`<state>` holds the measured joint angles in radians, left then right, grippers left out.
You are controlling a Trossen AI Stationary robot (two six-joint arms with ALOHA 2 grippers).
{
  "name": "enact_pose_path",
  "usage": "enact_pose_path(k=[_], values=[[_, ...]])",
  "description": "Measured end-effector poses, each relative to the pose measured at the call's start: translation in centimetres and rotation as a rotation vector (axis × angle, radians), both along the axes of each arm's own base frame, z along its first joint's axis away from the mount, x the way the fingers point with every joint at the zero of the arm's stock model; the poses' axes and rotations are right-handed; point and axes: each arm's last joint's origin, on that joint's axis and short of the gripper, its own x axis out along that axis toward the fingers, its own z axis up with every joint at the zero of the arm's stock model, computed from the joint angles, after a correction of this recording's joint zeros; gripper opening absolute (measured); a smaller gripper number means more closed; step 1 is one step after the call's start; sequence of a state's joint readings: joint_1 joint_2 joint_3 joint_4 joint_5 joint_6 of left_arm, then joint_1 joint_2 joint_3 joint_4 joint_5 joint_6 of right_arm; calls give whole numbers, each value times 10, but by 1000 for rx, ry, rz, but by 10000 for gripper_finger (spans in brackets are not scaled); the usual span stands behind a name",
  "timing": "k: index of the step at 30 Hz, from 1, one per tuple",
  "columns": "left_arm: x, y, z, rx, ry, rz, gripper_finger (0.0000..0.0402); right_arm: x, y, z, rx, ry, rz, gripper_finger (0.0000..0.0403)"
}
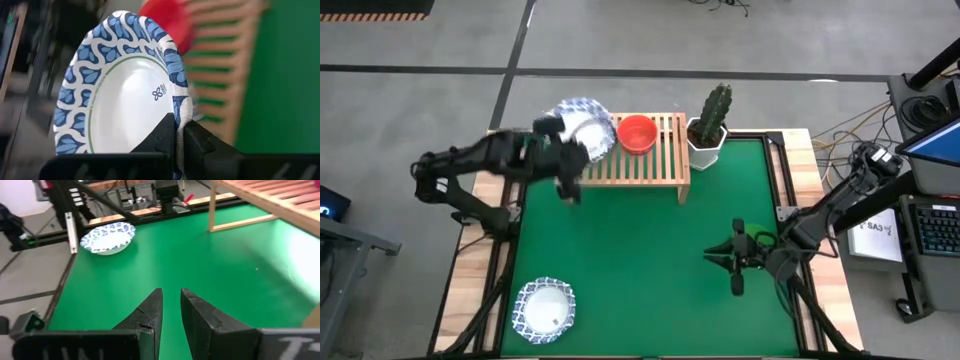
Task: Place and stack bowls onto a shelf
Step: Stack the blue patterned bowl on top of the blue patterned bowl on the shelf
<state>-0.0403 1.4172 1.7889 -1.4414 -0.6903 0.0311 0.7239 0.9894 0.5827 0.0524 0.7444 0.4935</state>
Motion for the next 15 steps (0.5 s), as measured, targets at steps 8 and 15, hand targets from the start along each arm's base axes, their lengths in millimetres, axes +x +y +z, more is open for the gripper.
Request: enact_pose_path(k=[8, 15], values=[[-8, 60, -27, -167, -50, 120, 0, 5, -7, 0, -37, 3, -24, 59], [-6, 71, -52, -119, 13, 166, 1, 5, -7, 0, -33, 2, -23, 59]])
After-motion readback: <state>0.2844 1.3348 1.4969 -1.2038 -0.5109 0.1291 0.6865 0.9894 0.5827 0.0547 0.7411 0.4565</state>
